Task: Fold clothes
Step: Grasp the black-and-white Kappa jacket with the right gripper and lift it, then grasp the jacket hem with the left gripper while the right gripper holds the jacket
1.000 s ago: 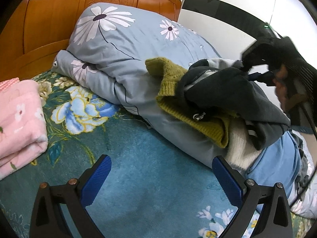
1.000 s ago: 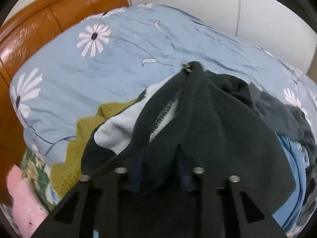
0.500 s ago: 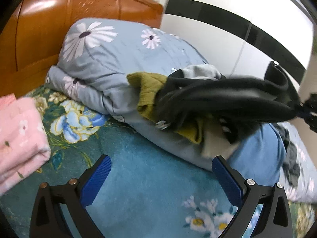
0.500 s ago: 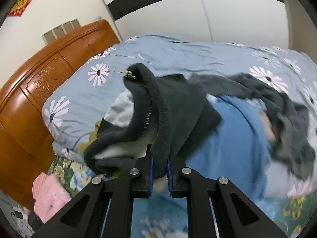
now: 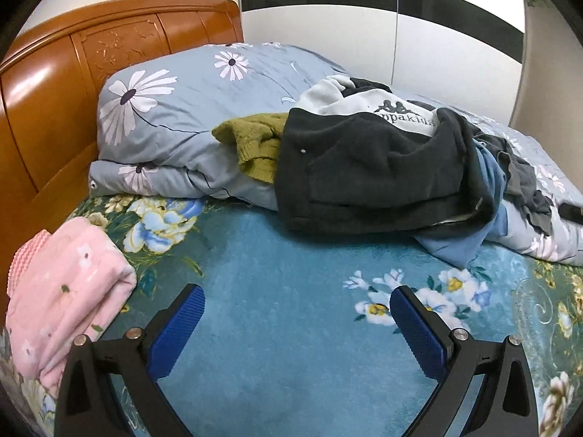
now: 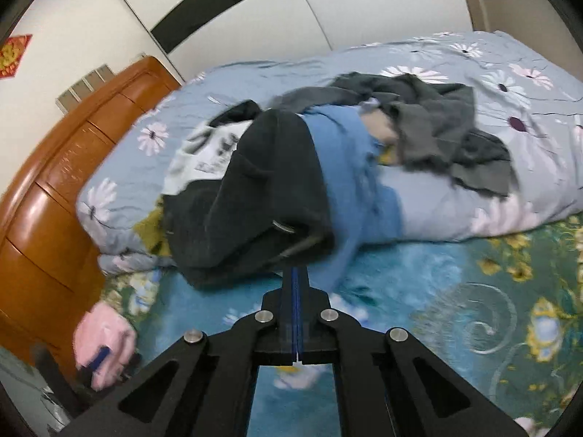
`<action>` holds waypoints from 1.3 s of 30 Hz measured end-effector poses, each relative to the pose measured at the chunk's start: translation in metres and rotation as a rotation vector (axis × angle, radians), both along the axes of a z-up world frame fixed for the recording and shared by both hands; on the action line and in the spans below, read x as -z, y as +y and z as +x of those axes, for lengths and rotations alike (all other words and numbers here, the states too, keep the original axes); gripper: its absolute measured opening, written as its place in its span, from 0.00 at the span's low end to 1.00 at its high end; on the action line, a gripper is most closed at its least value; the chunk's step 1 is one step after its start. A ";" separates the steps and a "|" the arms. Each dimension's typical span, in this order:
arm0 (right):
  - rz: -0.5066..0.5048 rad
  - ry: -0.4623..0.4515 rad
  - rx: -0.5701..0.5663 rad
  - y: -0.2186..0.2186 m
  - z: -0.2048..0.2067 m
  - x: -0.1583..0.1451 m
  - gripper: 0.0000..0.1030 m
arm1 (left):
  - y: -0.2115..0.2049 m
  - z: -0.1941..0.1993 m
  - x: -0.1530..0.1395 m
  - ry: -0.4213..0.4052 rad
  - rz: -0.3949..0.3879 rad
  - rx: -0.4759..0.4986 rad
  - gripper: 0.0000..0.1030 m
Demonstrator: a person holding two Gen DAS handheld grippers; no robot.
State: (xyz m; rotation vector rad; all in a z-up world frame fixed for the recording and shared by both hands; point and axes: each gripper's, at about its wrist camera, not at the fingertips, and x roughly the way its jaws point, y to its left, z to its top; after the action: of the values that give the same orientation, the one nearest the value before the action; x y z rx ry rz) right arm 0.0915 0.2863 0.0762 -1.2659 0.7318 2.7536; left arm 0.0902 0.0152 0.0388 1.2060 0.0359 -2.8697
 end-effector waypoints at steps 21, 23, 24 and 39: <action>0.141 -0.057 -0.108 0.021 -0.171 0.020 0.81 | -0.028 -0.233 0.010 -0.021 0.032 0.113 1.00; 0.163 -0.069 -0.104 0.023 -0.187 0.028 0.81 | -0.030 -0.246 0.019 -0.047 0.048 0.126 1.00; 0.166 -0.070 -0.104 0.024 -0.195 0.033 0.81 | -0.030 -0.251 0.023 -0.059 0.061 0.136 1.00; -0.100 -0.053 -0.091 0.043 -0.185 0.032 0.08 | -0.046 -0.258 0.033 -0.204 0.355 0.147 0.06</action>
State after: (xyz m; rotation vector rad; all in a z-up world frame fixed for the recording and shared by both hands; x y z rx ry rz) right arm -0.0939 0.3292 0.0439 -1.4189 0.8373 2.7732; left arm -0.1680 -0.0312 0.0056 1.6176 0.4894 -2.9305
